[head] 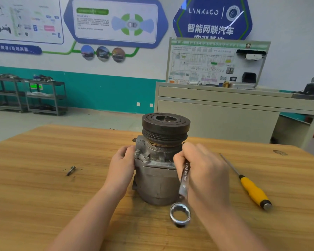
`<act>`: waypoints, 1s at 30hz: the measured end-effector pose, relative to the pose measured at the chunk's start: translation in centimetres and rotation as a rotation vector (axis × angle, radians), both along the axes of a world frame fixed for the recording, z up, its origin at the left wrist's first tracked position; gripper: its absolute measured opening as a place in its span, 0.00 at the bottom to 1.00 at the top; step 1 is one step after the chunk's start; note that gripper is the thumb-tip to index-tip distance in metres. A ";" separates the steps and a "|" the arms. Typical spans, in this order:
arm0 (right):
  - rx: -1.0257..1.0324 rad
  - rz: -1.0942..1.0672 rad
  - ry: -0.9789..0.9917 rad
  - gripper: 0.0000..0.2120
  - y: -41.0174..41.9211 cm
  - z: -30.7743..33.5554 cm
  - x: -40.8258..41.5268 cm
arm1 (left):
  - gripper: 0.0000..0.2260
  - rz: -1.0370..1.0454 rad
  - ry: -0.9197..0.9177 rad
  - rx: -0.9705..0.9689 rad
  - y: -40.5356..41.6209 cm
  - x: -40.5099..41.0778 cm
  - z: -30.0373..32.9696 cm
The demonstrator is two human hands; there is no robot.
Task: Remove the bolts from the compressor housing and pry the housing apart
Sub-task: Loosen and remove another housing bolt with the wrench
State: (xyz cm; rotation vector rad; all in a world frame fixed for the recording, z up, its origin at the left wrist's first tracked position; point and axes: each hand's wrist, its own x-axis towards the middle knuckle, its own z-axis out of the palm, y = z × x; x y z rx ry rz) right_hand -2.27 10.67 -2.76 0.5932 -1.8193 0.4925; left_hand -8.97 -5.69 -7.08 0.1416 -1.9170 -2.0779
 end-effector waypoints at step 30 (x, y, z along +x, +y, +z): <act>-0.629 0.255 -0.288 0.18 2.6 -0.3 -1.8 | 0.12 -0.013 -0.001 0.036 0.1 0.5 0.1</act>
